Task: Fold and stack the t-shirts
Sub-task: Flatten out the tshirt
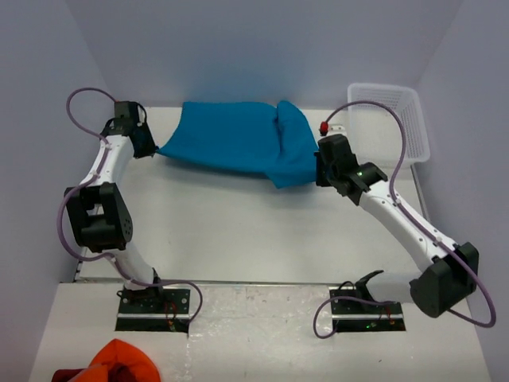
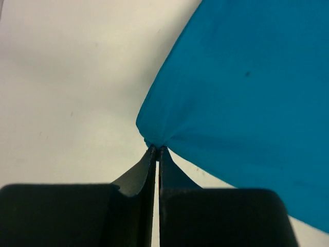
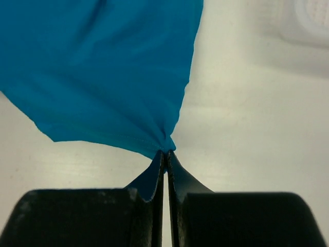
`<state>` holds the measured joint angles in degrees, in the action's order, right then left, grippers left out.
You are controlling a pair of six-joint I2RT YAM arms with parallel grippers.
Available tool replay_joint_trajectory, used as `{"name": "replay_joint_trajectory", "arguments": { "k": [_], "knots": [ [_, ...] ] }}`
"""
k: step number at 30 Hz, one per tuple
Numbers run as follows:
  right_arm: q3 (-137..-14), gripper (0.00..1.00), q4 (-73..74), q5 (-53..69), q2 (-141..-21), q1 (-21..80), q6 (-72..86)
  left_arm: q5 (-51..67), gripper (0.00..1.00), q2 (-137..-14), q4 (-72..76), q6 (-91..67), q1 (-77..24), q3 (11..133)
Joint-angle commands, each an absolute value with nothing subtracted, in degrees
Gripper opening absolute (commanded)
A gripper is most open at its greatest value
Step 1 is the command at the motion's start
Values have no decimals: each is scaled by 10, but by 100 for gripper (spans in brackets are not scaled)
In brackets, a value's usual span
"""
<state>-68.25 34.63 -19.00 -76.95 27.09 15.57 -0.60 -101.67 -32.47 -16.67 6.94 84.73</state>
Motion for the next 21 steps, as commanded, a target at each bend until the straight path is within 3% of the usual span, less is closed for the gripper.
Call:
{"name": "replay_joint_trajectory", "arguments": {
  "k": [1, 7, 11, 21],
  "knots": [
    [-655, 0, 394, -221, -669, 287, 286, -71, 0, -941, -387, -204, 75, 833],
    [-607, 0, 446, -188, -656, 317, 323, 32, 0, -879, -366, -242, 74, 693],
    [-567, 0, 466, -157, -635, 345, 350, 39, 0, -848, -375, -253, 75, 607],
    [-515, 0, 515, -178, -614, 448, 457, 54, 0, -795, -426, -276, 75, 558]
  ]
}}
